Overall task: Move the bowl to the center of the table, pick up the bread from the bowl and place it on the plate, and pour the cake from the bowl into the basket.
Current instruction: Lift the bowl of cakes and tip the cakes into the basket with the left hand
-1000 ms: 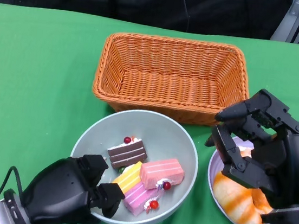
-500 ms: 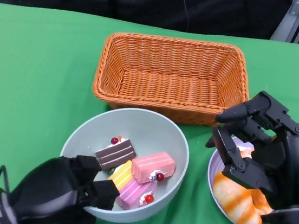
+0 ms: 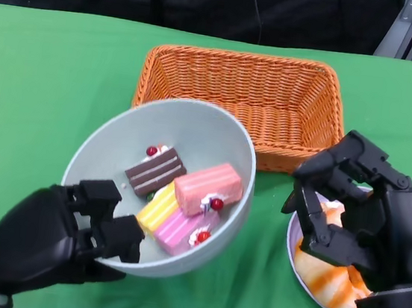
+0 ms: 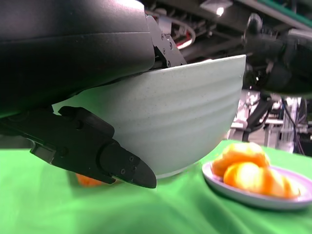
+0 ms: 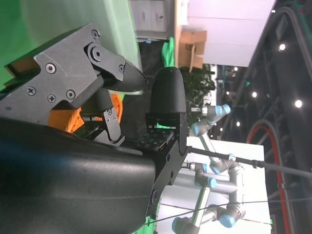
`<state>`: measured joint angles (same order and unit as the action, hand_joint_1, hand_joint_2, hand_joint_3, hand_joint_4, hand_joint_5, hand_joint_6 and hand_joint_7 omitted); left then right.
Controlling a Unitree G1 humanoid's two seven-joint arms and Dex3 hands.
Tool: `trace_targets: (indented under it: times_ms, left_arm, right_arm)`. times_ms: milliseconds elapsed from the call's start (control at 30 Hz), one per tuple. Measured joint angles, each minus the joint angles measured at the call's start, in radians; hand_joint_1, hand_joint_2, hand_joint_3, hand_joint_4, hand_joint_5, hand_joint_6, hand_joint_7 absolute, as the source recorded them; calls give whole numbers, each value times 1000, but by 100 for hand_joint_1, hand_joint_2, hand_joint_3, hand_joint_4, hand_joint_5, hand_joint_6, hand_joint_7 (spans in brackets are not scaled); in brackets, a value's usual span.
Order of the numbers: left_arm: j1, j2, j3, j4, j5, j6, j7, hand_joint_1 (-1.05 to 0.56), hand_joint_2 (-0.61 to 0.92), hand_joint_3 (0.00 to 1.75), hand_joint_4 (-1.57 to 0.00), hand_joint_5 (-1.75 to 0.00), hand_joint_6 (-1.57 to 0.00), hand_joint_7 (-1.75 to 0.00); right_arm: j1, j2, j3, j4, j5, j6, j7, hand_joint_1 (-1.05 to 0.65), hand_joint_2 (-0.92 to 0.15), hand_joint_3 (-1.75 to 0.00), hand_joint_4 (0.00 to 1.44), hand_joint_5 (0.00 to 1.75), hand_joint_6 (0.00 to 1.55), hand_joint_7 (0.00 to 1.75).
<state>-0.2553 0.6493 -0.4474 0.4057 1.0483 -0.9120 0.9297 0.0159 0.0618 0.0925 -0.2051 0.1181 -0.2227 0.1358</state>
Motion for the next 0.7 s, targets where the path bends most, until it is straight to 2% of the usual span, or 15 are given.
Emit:
trace_targets:
  times_ms: [167, 200, 233, 267, 300, 433, 467, 567, 700]
  left_arm:
    - [14, 22, 50, -36, -16, -34, -4, -1, 83, 14, -75, -174, -63, -173]
    - [16, 26, 62, -41, -31, -46, -12, -2, 70, 47, -76, -170, -66, -167]
    - [17, 31, 72, -45, -43, -54, -20, -3, 60, 72, -76, -168, -68, -162]
    - [16, 34, 84, -48, -50, -62, -29, -4, 50, 94, -76, -166, -71, -154]
    - [13, 36, 95, -50, -62, -71, -42, -5, 46, 103, -76, -165, -73, -149]
    - [-10, 36, 131, -50, -86, -89, -77, -5, 42, 112, -76, -164, -76, -144]
    - [-16, 35, 135, -49, -93, -92, -93, -5, 44, 116, -74, -169, -78, -140]
    - [-67, 11, 137, -31, -157, -100, -185, -5, 47, 119, -70, -174, -80, -136]
    - [-168, -22, 137, 24, -221, -126, -283, -9, 51, 113, -67, -175, -78, -138]
  right_arm:
    - [15, 1, 11, 16, -9, -12, 10, -8, -49, -121, 80, 165, 69, 139]
    - [22, 2, 15, 19, -9, -12, 12, -7, -49, -121, 80, 165, 69, 139]
    - [30, 4, 20, 21, -9, -12, 14, -7, -49, -120, 80, 164, 70, 139]
    - [37, 4, 26, 22, -10, -12, 16, -6, -49, -120, 81, 164, 69, 139]
    - [44, 4, 31, 24, -13, -12, 18, -6, -49, -119, 81, 164, 69, 139]
    - [61, 0, 40, 29, -32, -12, 23, -6, -49, -119, 81, 164, 69, 141]
    - [63, 0, 41, 29, -38, -13, 22, -6, -47, -122, 80, 164, 69, 141]
    - [71, 1, 56, 29, -68, -18, 17, -5, -46, -124, 79, 163, 68, 142]
    - [89, 3, 84, 33, -95, -30, 12, -6, -43, -128, 78, 164, 67, 143]
